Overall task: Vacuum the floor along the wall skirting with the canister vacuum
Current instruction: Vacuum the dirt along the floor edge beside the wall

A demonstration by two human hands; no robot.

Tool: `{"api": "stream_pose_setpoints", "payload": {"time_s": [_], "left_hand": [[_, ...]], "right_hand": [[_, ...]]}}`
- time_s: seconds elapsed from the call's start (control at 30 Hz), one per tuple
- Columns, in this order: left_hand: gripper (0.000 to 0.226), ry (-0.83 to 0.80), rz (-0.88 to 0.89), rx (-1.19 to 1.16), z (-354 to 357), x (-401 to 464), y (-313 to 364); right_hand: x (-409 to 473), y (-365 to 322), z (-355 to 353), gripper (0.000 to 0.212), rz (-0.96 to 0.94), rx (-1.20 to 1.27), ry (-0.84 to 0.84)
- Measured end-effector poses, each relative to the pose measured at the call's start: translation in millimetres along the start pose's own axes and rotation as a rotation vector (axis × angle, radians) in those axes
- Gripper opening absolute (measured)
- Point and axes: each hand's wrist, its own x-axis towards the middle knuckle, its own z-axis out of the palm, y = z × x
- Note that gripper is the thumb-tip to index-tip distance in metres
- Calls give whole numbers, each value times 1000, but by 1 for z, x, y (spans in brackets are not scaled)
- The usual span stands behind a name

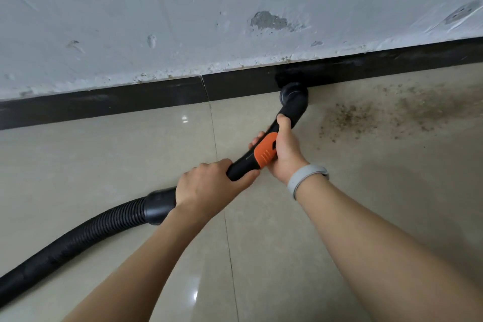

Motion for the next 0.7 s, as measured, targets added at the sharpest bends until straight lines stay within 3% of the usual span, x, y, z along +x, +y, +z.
{"api": "stream_pose_setpoints", "payload": {"time_s": [0.23,0.53,0.7], "left_hand": [[53,57,-273,-121,-5,-48,-87],[53,109,-361,-263,-11,-78,-144],[52,72,-349,-382,-4,-98,-148]], "right_hand": [[-18,77,71,32,74,-147,-119],[-37,122,125,31,96,-349,-165],[-55,137,120,31,74,-417,-114]]}}
